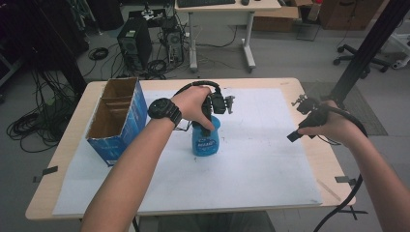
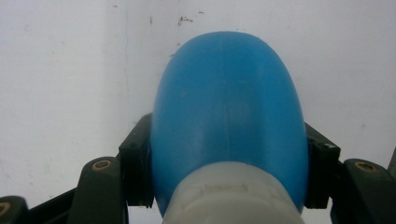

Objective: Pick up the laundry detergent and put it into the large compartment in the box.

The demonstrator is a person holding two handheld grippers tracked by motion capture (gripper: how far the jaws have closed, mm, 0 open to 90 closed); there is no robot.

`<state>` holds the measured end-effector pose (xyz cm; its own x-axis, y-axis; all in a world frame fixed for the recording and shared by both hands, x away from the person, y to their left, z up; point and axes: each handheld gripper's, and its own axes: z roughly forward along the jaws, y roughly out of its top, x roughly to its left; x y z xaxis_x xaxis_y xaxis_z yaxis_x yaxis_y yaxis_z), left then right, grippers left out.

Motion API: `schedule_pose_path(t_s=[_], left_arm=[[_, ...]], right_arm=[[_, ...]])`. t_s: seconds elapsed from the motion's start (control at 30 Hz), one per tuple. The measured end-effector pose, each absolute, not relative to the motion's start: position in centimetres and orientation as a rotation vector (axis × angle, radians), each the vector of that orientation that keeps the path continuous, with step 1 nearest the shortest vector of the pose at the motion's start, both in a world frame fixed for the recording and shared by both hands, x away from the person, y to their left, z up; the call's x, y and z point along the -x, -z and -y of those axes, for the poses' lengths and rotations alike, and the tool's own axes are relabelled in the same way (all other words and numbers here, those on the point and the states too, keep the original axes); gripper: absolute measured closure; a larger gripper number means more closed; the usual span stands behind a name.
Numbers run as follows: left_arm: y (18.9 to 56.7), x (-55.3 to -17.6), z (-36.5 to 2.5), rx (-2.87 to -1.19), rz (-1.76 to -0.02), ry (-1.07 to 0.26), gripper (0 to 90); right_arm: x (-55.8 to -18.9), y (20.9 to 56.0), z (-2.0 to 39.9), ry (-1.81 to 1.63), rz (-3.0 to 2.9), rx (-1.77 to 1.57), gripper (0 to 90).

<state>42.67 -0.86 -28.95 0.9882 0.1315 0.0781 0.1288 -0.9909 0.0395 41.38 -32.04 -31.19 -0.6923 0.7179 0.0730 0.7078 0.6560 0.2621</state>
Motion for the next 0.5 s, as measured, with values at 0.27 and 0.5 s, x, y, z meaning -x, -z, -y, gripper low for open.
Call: schedule_pose_path(t_s=[0.27,0.5], left_arm=[[28.93,-42.69,0.99,-3.104,-0.214,-0.124,37.3],[28.84,-42.69,1.07,-3.110,-0.222,-0.125,37.4]], right_arm=[[-41.39,31.15,32.05,-0.423,-2.824,-1.218,21.6],[-41.36,31.17,32.11,-0.425,-2.824,-1.220,21.6]])
